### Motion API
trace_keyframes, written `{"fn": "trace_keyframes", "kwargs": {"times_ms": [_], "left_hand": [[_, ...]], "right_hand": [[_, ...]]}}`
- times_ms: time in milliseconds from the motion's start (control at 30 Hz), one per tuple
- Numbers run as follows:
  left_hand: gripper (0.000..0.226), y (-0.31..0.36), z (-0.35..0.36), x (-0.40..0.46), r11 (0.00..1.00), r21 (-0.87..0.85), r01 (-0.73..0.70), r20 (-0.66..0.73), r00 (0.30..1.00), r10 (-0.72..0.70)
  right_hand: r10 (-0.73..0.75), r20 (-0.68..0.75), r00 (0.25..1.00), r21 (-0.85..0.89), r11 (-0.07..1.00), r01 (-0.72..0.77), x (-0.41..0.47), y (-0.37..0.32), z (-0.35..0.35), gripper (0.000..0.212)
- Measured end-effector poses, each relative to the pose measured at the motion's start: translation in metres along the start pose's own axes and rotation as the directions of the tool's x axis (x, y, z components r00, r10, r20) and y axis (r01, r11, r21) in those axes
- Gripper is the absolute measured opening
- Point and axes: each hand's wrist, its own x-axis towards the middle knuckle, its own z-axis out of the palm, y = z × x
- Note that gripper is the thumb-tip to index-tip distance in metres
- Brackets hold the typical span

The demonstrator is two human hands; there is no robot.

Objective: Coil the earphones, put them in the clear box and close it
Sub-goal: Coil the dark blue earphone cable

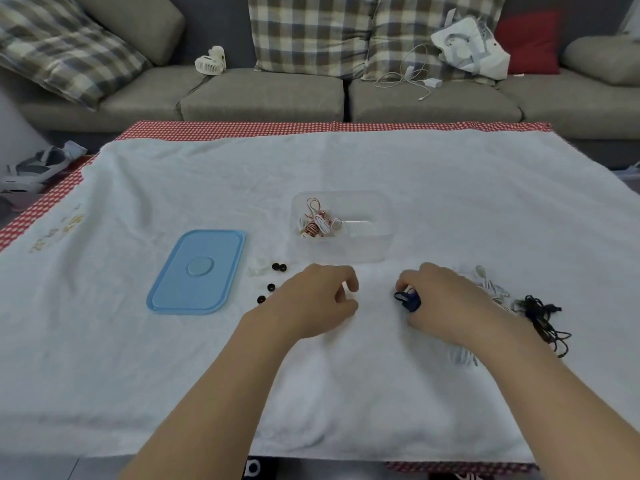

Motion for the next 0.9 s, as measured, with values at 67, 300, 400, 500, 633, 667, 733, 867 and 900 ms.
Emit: {"fn": "trace_keyframes", "kwargs": {"times_ms": [67,300,400,500,633,667,733,867,900], "left_hand": [[0.021,0.0,0.001,-0.003,1.0,-0.016,0.019,0.009,1.0,-0.019],[0.047,0.004,-0.002,-0.015,0.952,-0.306,0.027,0.002,1.0,-0.027],[0.052,0.005,-0.003,-0.017,0.906,-0.422,0.025,0.036,0.999,-0.011],[0.037,0.007,-0.007,-0.017,0.843,-0.537,0.035,0.045,0.999,-0.012],[0.024,0.003,-0.013,-0.017,0.808,-0.587,0.055,0.03,0.999,-0.046],[0.023,0.001,-0.013,-0.017,0.833,-0.551,0.056,0.025,0.998,-0.05],[0.021,-0.005,-0.013,-0.015,0.873,-0.485,0.054,0.029,0.999,-0.046],[0.019,-0.007,-0.014,-0.014,0.874,-0.486,0.012,0.004,1.0,-0.011],[0.018,-0.006,-0.015,-0.014,0.874,-0.487,-0.004,-0.009,1.0,0.0]], "right_hand": [[0.012,-0.069,0.998,0.117,0.993,-0.004,0.002,0.003,-0.001,0.028],[0.074,-0.074,0.994,0.751,0.66,0.007,-0.006,-0.012,-0.022,0.01],[0.053,0.052,0.997,0.947,0.315,-0.066,-0.01,-0.024,-0.028,0.015],[-0.003,0.134,0.991,0.985,0.11,-0.133,-0.009,-0.035,-0.03,0.018],[-0.068,0.194,0.979,0.979,-0.045,-0.197,-0.008,-0.042,-0.03,0.023],[-0.076,0.201,0.977,0.975,-0.081,-0.207,-0.008,-0.042,-0.03,0.025],[-0.09,0.221,0.971,0.957,-0.171,-0.234,-0.006,-0.042,-0.031,0.025],[-0.146,0.269,0.952,0.908,-0.292,-0.302,-0.004,-0.045,-0.032,0.023],[-0.15,0.281,0.948,0.895,-0.316,-0.316,-0.004,-0.047,-0.032,0.022]]}}
